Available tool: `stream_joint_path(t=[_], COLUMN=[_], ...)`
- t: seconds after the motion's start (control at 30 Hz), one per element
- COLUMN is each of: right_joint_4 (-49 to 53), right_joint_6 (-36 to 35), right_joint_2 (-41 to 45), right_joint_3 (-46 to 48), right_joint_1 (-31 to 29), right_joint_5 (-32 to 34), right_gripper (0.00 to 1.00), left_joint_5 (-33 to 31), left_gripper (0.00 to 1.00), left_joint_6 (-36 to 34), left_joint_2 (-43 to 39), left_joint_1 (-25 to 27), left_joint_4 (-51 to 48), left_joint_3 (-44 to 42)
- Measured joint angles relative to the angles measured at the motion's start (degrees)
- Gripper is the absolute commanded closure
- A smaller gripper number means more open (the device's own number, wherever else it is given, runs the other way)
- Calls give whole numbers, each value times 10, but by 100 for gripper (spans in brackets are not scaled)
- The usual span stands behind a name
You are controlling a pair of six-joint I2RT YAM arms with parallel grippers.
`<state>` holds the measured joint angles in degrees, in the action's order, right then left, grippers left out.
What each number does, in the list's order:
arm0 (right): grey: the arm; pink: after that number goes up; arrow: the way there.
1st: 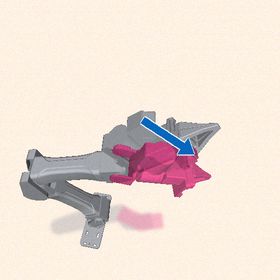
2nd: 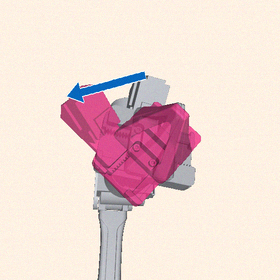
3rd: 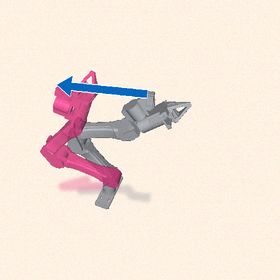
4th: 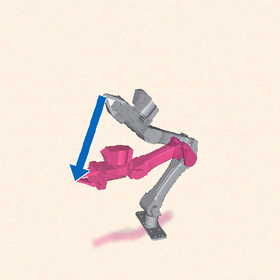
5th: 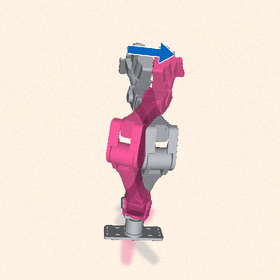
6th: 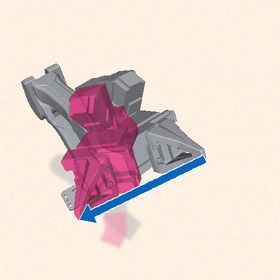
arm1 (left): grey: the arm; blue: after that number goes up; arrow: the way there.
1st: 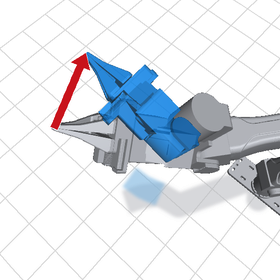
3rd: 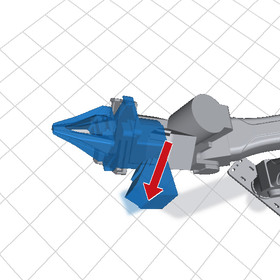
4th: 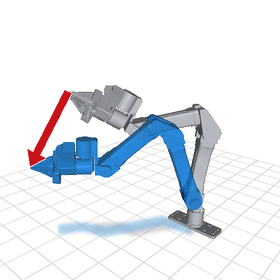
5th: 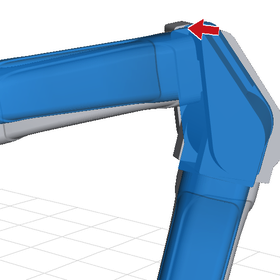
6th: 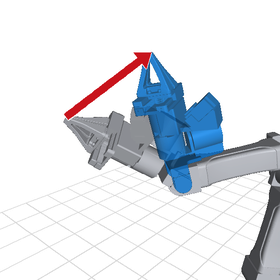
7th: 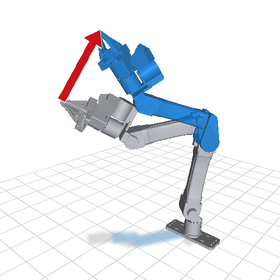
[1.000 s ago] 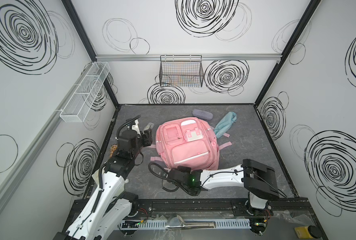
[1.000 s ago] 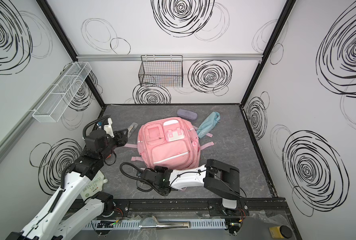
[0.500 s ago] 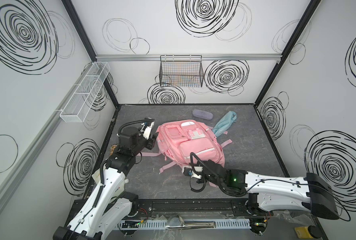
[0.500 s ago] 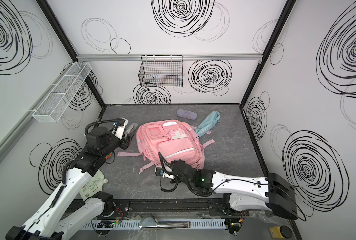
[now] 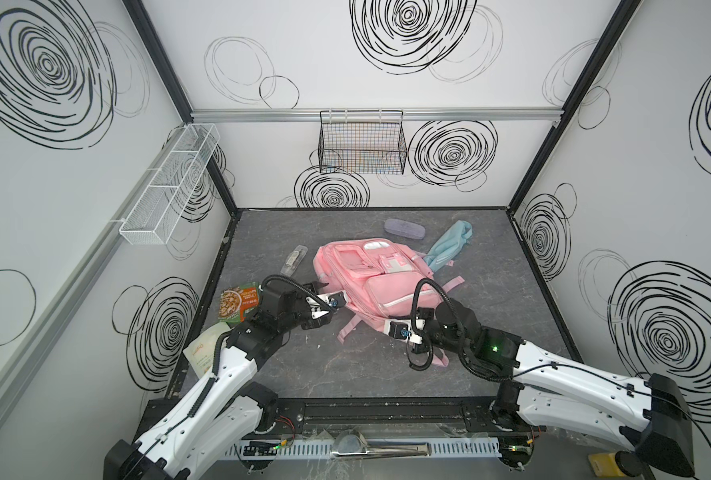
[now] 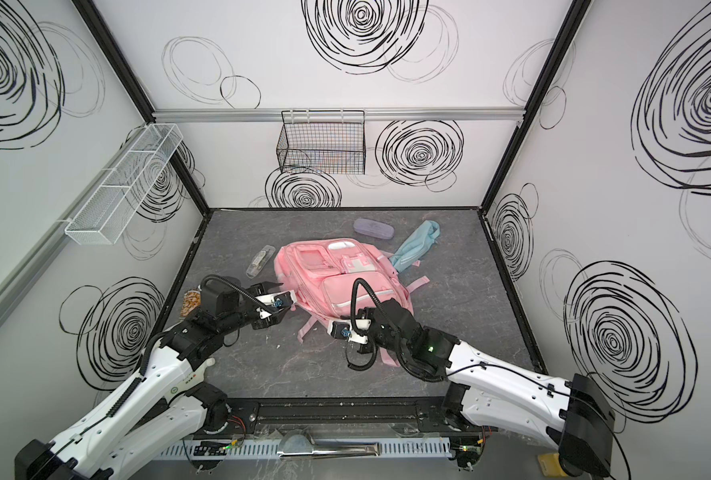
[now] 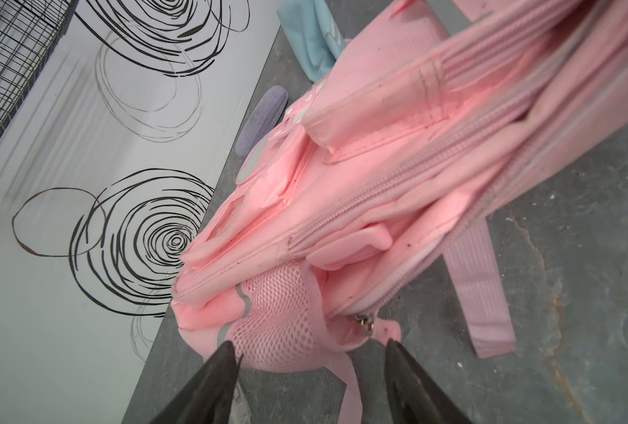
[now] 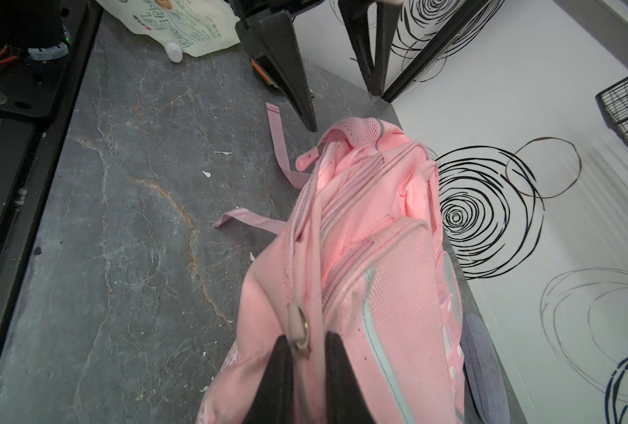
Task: Pack the student bag
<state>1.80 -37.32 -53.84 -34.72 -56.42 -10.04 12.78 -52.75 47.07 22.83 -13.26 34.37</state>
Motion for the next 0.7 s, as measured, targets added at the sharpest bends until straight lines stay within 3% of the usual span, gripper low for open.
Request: stream_joint_path(t=[0.13, 0.2, 0.3, 0.7], right_joint_4=[14, 18, 24, 44], right_joint_6=[-5, -5, -5, 3], right_joint_2=[4, 6, 7, 47], right_joint_3=[-8, -13, -22, -34], right_joint_1=[10, 15, 22, 55], right_joint_5=[-18, -29, -45, -105], right_gripper=[100, 100, 100, 100], left_joint_5=[-5, -3, 2, 23], left_gripper=[33, 16, 11, 25], left_joint_6=[-37, -60, -83, -141], left_joint_2=[-15, -21, -20, 39], left_joint_1=[0, 0, 2, 3], left_joint_4=[13, 16, 14, -21], left_joint_3=[-3, -3, -3, 26])
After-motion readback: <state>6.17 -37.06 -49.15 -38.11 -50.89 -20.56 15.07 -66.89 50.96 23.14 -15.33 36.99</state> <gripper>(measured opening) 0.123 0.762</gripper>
